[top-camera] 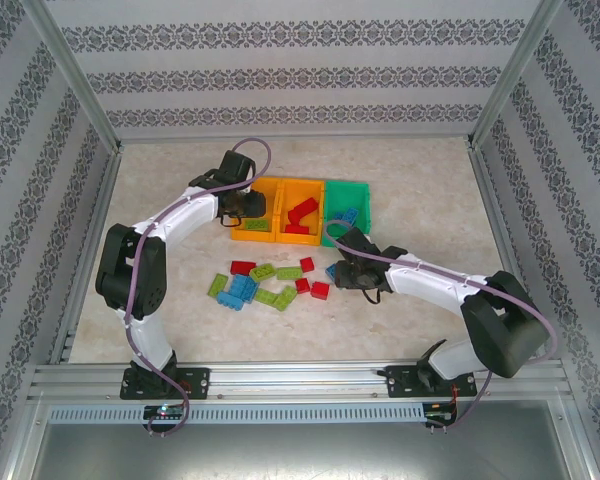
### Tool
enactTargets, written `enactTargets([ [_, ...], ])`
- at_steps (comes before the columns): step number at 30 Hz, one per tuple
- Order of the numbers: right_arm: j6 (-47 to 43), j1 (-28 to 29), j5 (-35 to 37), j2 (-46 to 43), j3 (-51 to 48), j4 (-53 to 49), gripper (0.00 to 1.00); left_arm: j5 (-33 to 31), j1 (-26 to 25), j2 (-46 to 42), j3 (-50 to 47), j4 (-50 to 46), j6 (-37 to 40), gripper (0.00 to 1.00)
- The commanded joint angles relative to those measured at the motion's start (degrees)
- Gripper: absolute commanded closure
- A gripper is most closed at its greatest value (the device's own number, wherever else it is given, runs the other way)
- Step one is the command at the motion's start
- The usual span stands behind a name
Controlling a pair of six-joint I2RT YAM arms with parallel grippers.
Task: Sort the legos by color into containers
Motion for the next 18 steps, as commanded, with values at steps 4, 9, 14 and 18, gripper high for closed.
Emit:
enactTargets([
  [4,-2.6,1.7,-2.0,-1.2,-1.7,0.3,0.51,0.7,-0.3,-2.4,-1.9,1.6,-1.0,0.57],
  [9,-2.7,1.8,-3.2,0.3,-2.2,2.2,0.5,0.7,-0.3,-3.8,-3.1,1.7,-1.2,0.57],
  [14,-4.6,2.1,-3.1,3.2,0.2,2.4,0.47,0.5,-0.3,-5.5,-4.7,1.9,-1.4,0.57],
  [18,-5.2,2.2,-3.0,4.5,1.6,2.1,0.47,0.1,-0.3,-6.4,-5.8,1.8,-1.4,0.57],
])
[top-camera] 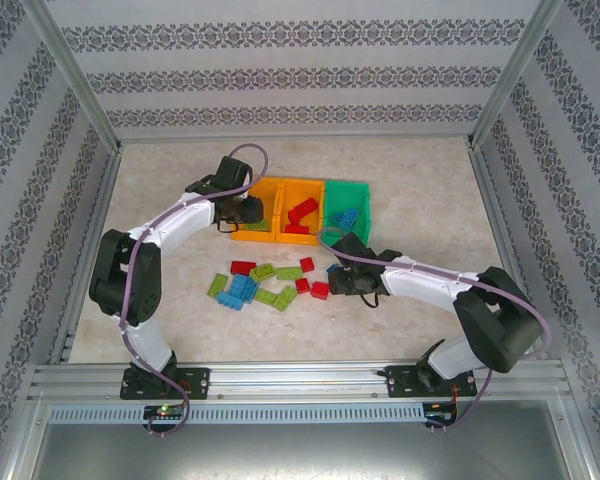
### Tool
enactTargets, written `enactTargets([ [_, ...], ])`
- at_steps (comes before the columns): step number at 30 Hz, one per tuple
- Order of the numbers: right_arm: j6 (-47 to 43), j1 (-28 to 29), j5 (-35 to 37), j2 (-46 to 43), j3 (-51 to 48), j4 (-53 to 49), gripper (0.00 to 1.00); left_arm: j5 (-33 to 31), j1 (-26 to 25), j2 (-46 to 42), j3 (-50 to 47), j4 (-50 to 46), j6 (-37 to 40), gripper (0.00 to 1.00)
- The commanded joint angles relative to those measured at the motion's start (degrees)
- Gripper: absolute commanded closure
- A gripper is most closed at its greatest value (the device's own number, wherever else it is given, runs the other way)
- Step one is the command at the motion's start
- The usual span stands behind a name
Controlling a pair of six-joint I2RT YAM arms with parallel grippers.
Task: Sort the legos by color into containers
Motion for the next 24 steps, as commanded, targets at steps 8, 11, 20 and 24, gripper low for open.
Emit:
enactTargets([
  [8,-0.7,0.9,-0.3,1.2,1.8,0.7,0.54,-0.2,-0.3,-2.5,-1.9,1.9,-1.3,0.57],
  [11,-0.6,1.2,-0.5,1.9,2.5,0.2,0.6,-0.2,-0.4,-2.7,-2.2,1.9,-1.4,0.57],
  [20,0.9,1.5,0.0,-0.4,1.5,-2.1,0.74,-1.2,-0.3,-3.7,-3.3,1.9,-1.3,0.57],
  [24,1.0,1.5,-0.5,-4.1,2.0,-3.8,0.76,-1.0,-0.3,-3.7,-3.4,2.0,-1.5,0.57],
])
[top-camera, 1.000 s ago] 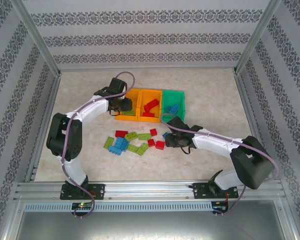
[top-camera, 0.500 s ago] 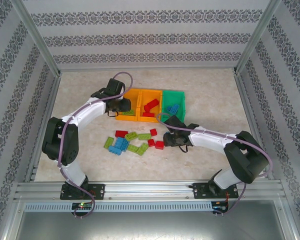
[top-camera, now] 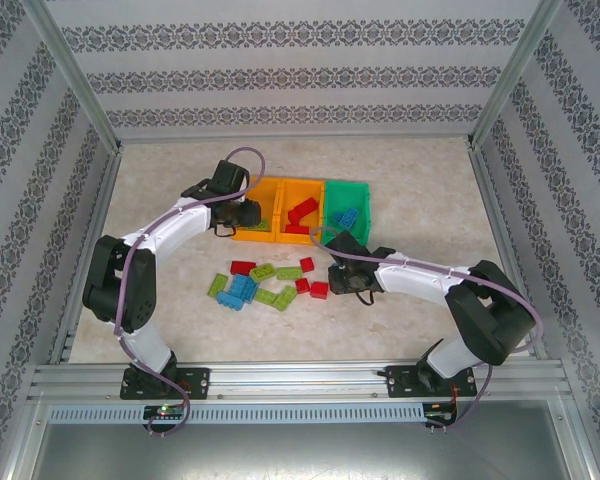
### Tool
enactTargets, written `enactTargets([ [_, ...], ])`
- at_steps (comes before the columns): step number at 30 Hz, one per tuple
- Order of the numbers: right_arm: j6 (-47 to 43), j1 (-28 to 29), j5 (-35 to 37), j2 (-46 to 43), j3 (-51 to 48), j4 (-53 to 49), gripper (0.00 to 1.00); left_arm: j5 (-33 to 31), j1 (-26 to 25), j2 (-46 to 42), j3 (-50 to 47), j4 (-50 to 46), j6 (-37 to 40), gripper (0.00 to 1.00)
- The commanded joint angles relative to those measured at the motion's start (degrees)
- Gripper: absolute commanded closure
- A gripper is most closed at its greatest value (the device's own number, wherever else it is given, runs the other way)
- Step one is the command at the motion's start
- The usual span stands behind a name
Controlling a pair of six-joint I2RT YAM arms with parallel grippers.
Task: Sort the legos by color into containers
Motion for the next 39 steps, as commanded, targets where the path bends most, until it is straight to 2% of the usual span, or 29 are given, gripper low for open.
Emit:
enactTargets([
  [1,0.6,0.6,-0.6,-4.2,1.1,-3.0,0.76,-0.8,-0.4,-2.0,-0.5,1.1,-1.1,0.57],
  [7,-1.1,-0.8,-2.7,-7.0,4.9,-4.5,0.76,-1.1,-0.4,-3.0,-1.5,1.3,-0.9,0.57],
  [13,-3.9,-6.5,-3.5,-6.5,9.9,-2.6,0.76,-1.9,-0.3,-5.9,-5.0,2.4,-0.7,0.55],
  [17,-6.2,-10.7,-2.6,-3.0,14.6,-1.6,0.76,-2.7,-0.4,-8.4,-9.0,3.9,-1.1,0.35],
  [21,-7.6,-13.3,-0.4,2.8,19.6,-1.9,0.76,-2.2,-0.3,-11.0,-13.3,5.5,-1.6,0.19],
  [24,-7.6,-15.1,1.0,8.0,23.9,-3.2,0.77,-2.3,-0.5,-12.7,-15.5,5.4,-1.6,0.0],
  [39,-7.6,-17.0,2.6,19.9,33.6,-3.4,0.71,-2.5,-1.5,-22.0,-25.6,2.6,-2.1,0.0],
])
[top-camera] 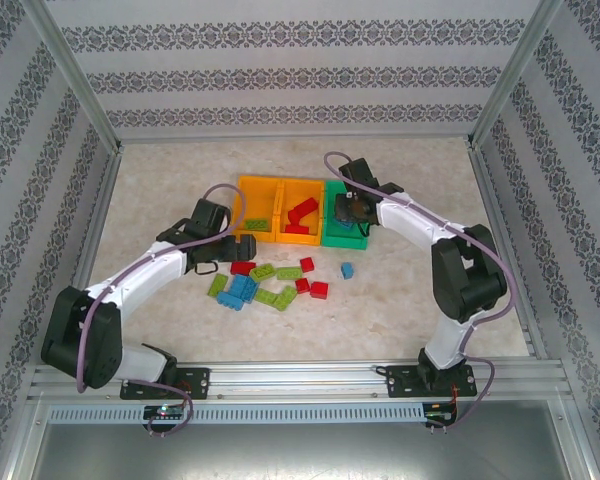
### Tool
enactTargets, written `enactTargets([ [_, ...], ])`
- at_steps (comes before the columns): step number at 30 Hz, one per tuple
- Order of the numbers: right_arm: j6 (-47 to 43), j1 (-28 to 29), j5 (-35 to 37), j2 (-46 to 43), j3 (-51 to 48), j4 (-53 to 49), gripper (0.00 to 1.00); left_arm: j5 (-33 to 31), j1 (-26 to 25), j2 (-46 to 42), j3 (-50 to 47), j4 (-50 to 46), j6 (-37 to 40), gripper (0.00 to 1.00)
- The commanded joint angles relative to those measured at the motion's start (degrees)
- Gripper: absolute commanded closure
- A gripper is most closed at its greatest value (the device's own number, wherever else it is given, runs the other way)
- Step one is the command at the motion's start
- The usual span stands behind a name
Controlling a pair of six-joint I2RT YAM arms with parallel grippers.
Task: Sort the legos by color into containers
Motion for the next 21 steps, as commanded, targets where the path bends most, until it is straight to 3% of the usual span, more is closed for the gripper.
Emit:
enactTargets([
  [1,-0.4,-0.8,0.9,2.5,3.1,-0.7,0.69,-0.5,-0.7,-1.8,-2.5,-0.8,-0.4,0.0],
  [9,0.2,-1.2,-0.6,4.0,4.5,-1.1,0.47,4.5,-0.7,-3.6,-6.3,0.9,0.3,0.01],
  [13,0.3,-0.9,-1.2,1.9,2.8,-0.3,0.42,7.0,-1.7,-3.7,-6.6,2.8,1.4,0.05],
  [21,-1.2,-0.7,-0.8,-2.0,0.2,-0.1,0.33,8.1,-6.6,-4.8,-6.6,5.0,13.8,0.1],
])
